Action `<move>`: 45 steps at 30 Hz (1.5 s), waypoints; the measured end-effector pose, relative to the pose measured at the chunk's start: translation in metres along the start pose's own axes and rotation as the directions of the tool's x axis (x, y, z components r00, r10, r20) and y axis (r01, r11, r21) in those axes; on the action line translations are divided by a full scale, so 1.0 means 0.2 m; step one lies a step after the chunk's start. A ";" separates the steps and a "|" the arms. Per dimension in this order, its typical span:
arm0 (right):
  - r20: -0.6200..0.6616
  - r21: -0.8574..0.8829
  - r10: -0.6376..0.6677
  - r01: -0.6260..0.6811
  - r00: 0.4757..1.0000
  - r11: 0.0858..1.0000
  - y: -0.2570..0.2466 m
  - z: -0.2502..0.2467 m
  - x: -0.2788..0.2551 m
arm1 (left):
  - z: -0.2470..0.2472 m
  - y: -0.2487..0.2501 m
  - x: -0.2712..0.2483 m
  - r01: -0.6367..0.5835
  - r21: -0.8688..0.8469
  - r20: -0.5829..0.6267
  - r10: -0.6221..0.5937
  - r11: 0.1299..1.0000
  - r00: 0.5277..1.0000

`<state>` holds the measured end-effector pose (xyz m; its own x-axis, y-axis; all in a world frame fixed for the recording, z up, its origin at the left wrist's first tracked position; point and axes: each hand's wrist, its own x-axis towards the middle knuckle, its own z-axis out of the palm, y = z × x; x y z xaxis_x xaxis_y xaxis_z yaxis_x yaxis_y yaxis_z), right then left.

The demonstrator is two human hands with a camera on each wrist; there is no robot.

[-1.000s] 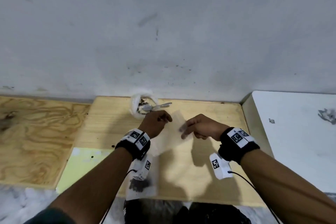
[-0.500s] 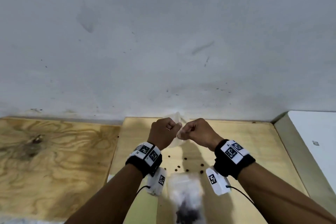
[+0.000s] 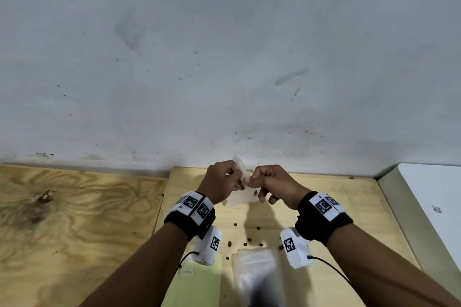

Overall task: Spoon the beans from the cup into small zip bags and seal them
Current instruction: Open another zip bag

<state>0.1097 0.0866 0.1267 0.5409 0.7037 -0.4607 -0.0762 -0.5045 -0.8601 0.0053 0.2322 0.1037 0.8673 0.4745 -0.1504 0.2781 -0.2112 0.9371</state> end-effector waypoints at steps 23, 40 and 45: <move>-0.018 -0.108 -0.202 0.199 0.979 0.974 0.02 -0.16 0.07 | 0.18 -0.04 0.05 -0.165 0.674 0.029 0.197 0.720 0.980; -0.146 -0.414 -0.235 0.157 0.961 0.897 0.13 -0.07 0.19 | 0.12 -0.11 0.03 -0.374 0.666 0.206 0.323 0.645 0.924; -0.072 -0.434 -0.186 0.137 0.980 0.891 0.14 -0.07 0.22 | 0.10 -0.14 0.05 -0.358 0.619 0.166 0.329 0.699 0.930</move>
<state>0.1438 0.0962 0.0850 0.6047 0.7472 -0.2758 0.3694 -0.5699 -0.7340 0.0139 0.2264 0.0691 0.9662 0.2300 0.1164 0.1396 -0.8465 0.5138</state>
